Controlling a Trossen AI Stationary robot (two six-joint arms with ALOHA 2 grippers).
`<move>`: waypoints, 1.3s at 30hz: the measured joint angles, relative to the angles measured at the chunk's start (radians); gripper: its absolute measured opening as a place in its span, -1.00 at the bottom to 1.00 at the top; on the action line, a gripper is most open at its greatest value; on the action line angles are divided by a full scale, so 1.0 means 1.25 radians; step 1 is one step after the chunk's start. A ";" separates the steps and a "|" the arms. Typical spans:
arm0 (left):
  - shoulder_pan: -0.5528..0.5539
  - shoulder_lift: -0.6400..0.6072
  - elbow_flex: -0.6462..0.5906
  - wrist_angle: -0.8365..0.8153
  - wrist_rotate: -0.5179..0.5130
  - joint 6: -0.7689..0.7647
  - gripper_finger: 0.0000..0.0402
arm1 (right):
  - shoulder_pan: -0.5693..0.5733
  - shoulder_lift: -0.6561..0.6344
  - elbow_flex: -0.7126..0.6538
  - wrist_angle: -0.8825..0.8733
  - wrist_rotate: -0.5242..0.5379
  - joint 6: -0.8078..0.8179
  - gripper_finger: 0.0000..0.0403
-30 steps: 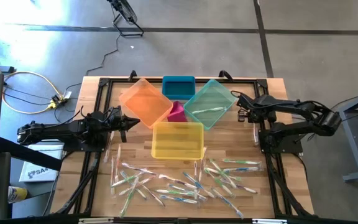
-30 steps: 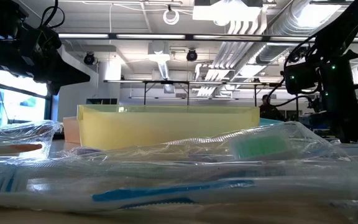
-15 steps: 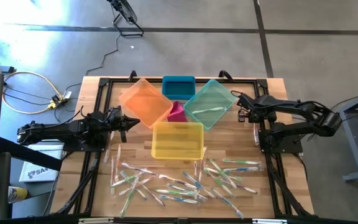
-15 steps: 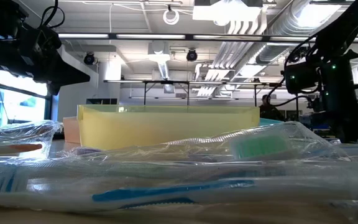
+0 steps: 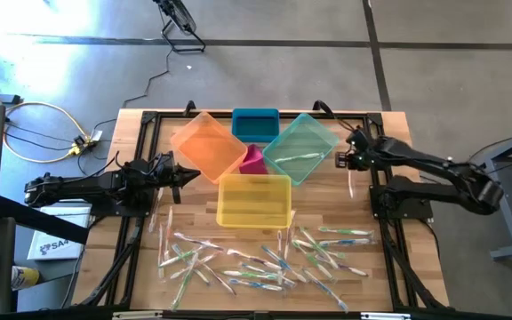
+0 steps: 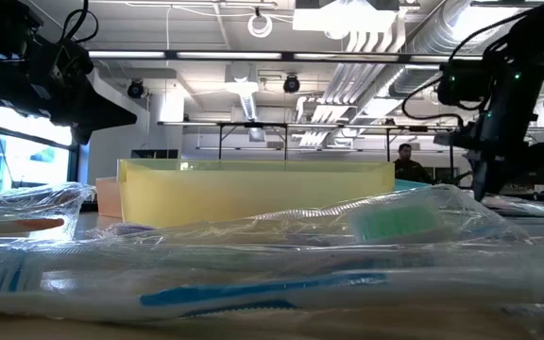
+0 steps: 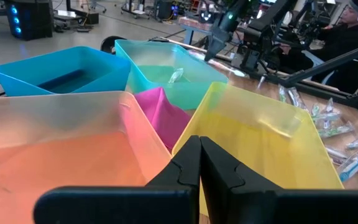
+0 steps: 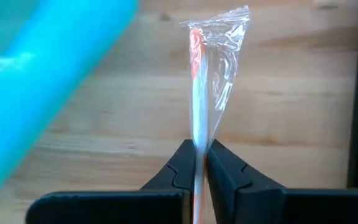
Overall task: Pick & Place Toothbrushes
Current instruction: Put the orange toothbrush into the yellow bin
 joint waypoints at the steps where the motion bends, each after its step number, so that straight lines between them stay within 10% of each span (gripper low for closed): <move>1: 0.000 0.000 0.000 0.000 0.000 0.000 -1.00 | 0.000 -0.015 0.000 0.013 -0.012 -0.005 -0.93; 18: 0.000 0.000 0.000 0.000 -0.001 0.000 -1.00 | 0.073 -0.159 0.001 0.417 -0.211 -0.025 -0.93; 39: 0.000 0.000 0.000 0.000 -0.005 0.016 -1.00 | 0.420 -0.095 0.002 0.757 0.354 -0.189 -0.93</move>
